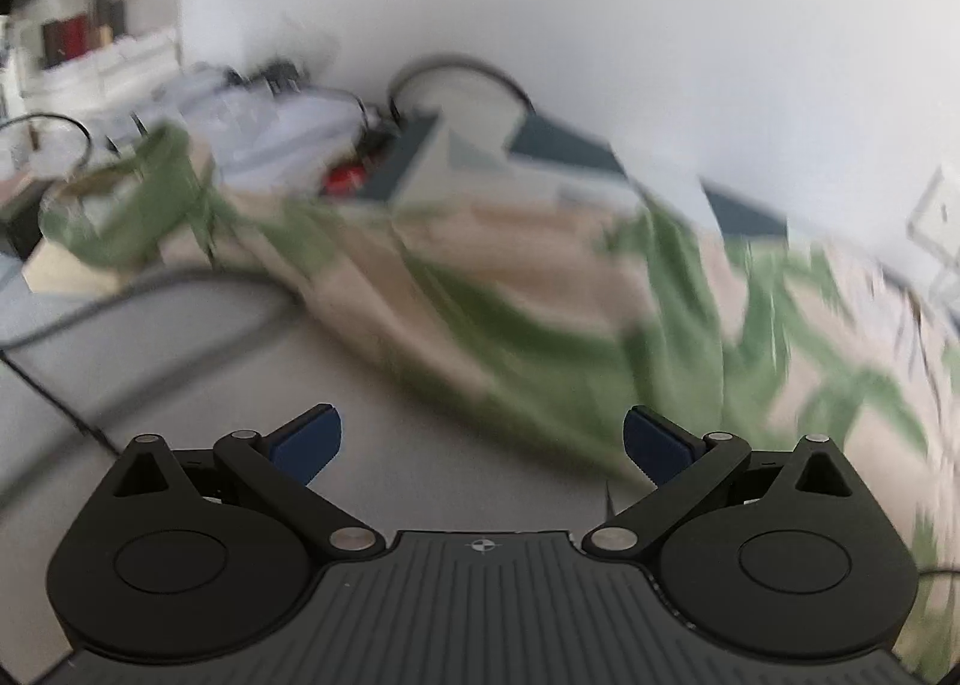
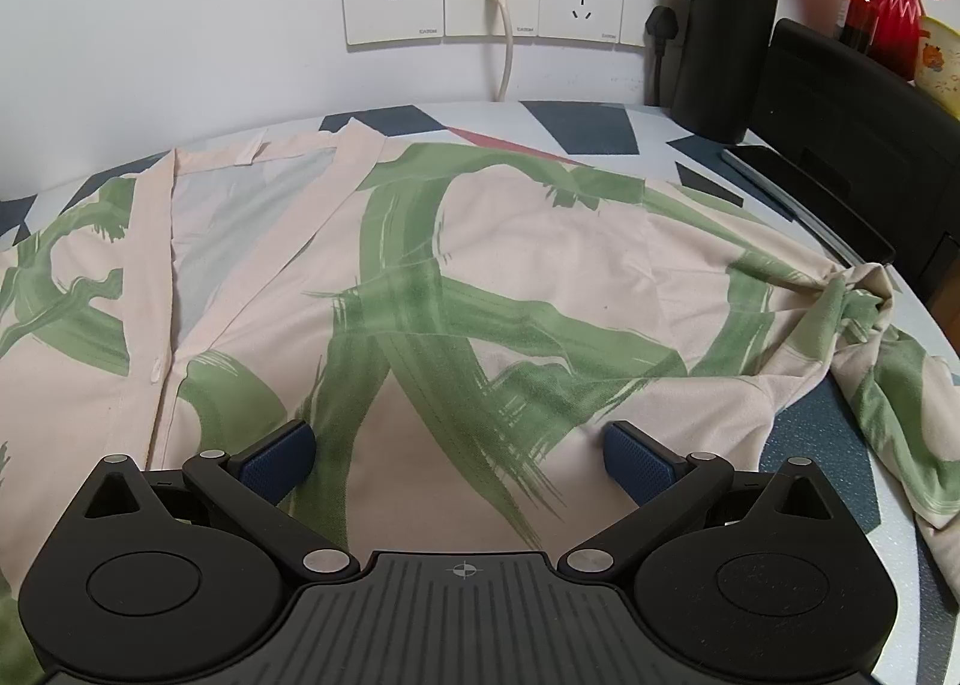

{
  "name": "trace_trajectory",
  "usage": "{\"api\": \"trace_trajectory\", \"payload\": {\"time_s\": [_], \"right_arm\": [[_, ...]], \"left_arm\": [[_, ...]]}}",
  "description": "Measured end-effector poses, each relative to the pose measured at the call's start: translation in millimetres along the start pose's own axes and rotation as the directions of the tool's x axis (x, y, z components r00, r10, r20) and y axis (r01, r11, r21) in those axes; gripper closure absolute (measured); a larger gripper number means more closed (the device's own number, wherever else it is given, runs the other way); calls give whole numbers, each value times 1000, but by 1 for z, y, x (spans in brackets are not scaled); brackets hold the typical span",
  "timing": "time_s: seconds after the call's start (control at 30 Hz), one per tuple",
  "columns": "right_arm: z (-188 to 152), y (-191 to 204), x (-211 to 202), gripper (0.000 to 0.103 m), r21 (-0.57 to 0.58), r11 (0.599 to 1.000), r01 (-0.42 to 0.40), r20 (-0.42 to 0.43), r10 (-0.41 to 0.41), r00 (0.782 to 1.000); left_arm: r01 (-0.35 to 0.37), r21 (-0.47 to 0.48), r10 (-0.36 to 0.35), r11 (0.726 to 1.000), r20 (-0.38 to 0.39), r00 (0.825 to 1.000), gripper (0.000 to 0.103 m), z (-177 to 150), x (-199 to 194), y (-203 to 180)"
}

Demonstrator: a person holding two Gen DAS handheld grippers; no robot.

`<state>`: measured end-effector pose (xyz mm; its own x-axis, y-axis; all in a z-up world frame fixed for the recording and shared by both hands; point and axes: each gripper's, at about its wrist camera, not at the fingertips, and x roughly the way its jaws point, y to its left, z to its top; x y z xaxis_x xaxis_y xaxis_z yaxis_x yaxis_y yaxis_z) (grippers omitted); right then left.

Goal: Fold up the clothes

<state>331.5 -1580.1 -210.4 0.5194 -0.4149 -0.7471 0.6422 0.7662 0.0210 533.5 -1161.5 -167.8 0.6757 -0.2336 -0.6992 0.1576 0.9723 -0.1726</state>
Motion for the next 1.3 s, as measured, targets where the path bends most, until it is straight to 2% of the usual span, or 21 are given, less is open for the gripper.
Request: {"api": "trace_trajectory", "payload": {"time_s": [0.1,0.17,0.2,0.23,0.43,0.6,0.77,0.8,0.83,0.87,0.9,0.93,1.03,1.17,1.23,1.3], "right_arm": [[-1,1,0,1,1,1000,1,5,-1,1000],[-1,1,0,1,-1,1000,-1,7,1,1000],[-1,1,0,1,-1,1000,-1,8,1,1000],[-1,1,0,1,-3,1000,-3,9,3,1000],[-1,-1,0,1,-11,1000,-10,10,10,1000],[-1,-1,0,1,-18,1000,-17,14,17,1000],[-1,-2,0,1,-25,999,-23,20,24,1000],[-1,-2,0,1,-27,999,-25,20,26,999],[-1,-2,0,1,-29,999,-27,21,27,999],[-2,-3,0,1,-30,999,-28,22,29,999],[-2,-3,0,1,-31,999,-29,22,29,999],[-2,-3,0,1,-31,999,-29,22,30,999],[-2,-3,1,1,-34,999,-32,25,33,999],[-2,-3,1,1,-38,999,-36,29,37,999],[-2,-3,2,1,-39,999,-37,31,39,999],[-1,-3,2,1,-39,999,-37,33,39,999]], "left_arm": [[-3,-50,4,999,18,1000,1,17,9,10],[-8,-73,9,997,13,1000,9,24,21,16],[-16,-86,16,996,8,1000,19,26,27,19],[-23,-103,23,994,5,1000,24,28,33,21],[-68,-189,70,980,4,998,33,42,57,33],[-127,-254,128,959,-12,992,34,56,67,42],[-217,-227,222,950,-1,975,34,66,76,48],[-220,-232,226,948,2,974,44,68,77,51],[-222,-237,230,946,6,973,71,70,78,53],[-225,-232,232,946,3,973,85,72,78,54],[-215,-221,223,951,9,975,93,73,76,53],[-198,-209,207,958,23,978,96,73,71,50],[-132,-142,145,981,80,986,98,73,52,35],[8,2,-9,1000,159,987,98,73,17,-5],[120,92,-132,989,150,980,98,68,3,-30],[226,171,-247,959,115,962,98,62,-7,-56]]}}
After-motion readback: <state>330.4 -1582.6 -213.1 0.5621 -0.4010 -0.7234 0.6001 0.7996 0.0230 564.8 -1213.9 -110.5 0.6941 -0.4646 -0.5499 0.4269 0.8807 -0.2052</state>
